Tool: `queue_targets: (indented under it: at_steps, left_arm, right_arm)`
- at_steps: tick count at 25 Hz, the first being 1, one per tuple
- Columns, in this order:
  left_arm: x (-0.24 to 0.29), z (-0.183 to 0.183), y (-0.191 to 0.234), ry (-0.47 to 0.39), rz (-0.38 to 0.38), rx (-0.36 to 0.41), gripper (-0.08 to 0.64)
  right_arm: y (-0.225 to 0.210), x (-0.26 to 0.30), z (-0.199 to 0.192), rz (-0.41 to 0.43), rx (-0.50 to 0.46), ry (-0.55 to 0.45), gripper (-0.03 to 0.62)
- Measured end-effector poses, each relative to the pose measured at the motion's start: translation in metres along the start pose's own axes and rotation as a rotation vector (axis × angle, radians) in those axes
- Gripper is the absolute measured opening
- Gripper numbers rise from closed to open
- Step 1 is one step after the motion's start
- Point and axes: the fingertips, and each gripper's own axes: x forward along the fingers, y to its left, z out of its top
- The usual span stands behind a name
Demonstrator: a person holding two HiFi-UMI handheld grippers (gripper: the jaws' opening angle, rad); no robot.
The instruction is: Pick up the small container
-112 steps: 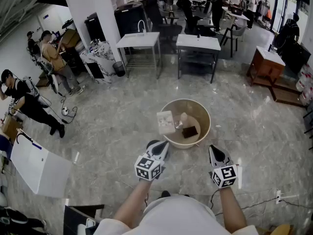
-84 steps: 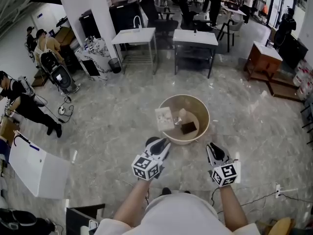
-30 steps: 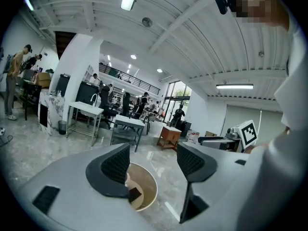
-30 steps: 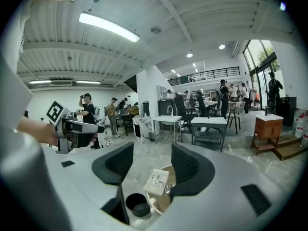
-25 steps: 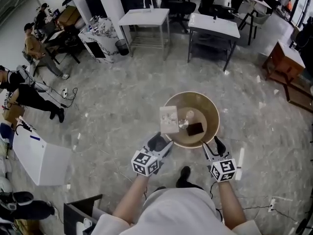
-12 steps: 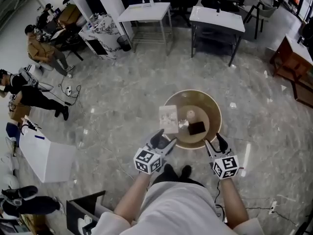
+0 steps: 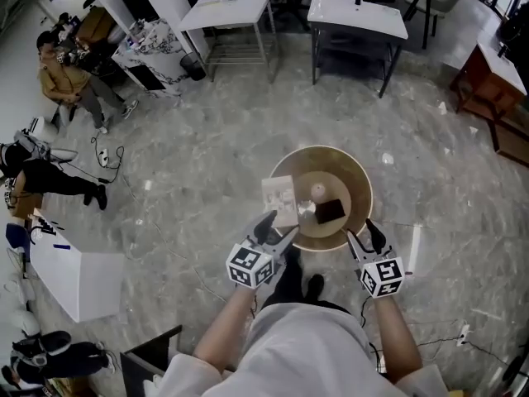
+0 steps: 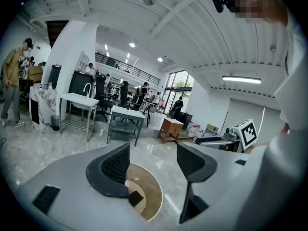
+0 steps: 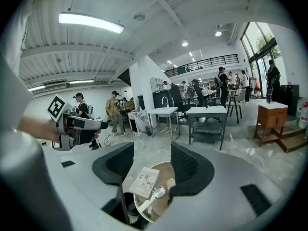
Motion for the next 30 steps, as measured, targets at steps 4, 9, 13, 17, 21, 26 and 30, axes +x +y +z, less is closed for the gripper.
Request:
queue_targets:
  at_steps: [4, 9, 13, 17, 21, 26, 30]
  left_arm:
    - [0.027, -0.004, 0.034, 0.035, -0.017, -0.023, 0.308]
    - [0.060, -0.004, 0.070, 0.083, -0.053, -0.045, 0.310]
    - [0.101, -0.006, 0.102, 0.140, -0.090, -0.057, 0.310]
    - [0.140, -0.009, 0.137, 0.173, -0.122, -0.062, 0.311]
    - [0.173, -0.034, 0.168, 0.215, -0.137, -0.098, 0.308]
    - [0.206, -0.071, 0.183, 0.269, -0.159, -0.137, 0.310]
    - [0.232, -0.097, 0.180, 0.294, -0.164, -0.159, 0.311]
  right_arm:
    - [-0.007, 0.036, -0.001, -0.010, -0.003, 0.033, 0.254]
    - [-0.023, 0.082, 0.002, -0.029, -0.004, 0.067, 0.255]
    - [-0.045, 0.125, 0.002, -0.041, 0.003, 0.111, 0.255]
    - [-0.060, 0.168, -0.005, -0.052, 0.008, 0.152, 0.255]
    - [-0.073, 0.204, -0.030, -0.060, 0.028, 0.199, 0.253]
    - [-0.087, 0.236, -0.057, -0.054, 0.047, 0.240, 0.253]
    - [-0.105, 0.251, -0.083, -0.029, 0.052, 0.273, 0.255]
